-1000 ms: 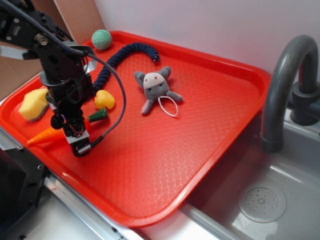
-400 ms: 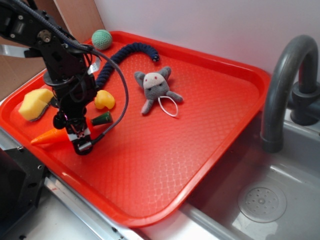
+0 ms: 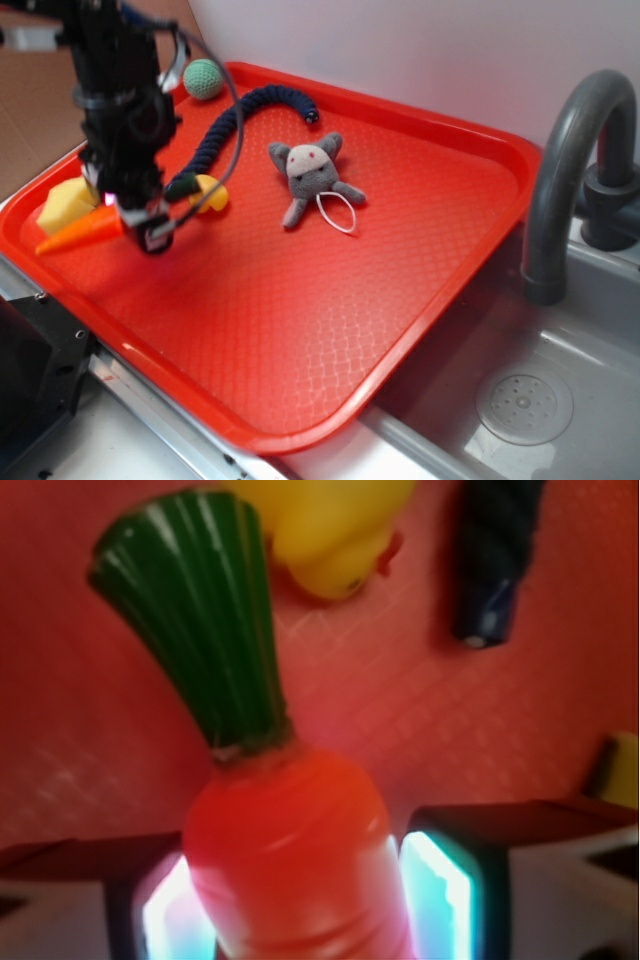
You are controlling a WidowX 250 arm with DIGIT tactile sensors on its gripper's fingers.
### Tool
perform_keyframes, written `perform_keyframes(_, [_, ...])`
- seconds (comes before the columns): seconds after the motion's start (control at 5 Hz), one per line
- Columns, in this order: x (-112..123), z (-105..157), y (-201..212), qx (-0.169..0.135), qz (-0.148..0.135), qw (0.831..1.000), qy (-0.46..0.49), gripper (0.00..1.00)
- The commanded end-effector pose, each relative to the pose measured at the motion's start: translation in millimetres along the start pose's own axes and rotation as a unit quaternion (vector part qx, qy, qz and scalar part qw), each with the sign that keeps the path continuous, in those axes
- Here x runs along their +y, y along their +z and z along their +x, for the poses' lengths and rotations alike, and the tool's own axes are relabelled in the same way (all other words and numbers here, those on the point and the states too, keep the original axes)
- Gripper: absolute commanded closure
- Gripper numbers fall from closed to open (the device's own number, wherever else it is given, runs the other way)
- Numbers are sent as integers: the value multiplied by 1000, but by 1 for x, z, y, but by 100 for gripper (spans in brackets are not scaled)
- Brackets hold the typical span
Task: Grab the carrot.
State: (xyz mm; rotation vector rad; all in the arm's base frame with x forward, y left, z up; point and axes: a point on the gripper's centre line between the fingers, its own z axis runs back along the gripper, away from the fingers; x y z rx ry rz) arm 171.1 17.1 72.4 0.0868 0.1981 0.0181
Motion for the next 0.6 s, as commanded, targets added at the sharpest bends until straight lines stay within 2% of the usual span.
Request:
perform_keyframes(0.0, [12, 16, 69, -20, -64, 993, 96, 100])
perform_keyframes(0.2, [8, 13, 99, -53, -76, 990, 109, 100])
perform_keyframes(0.4, [1, 14, 106, -114, -65, 990, 54, 100])
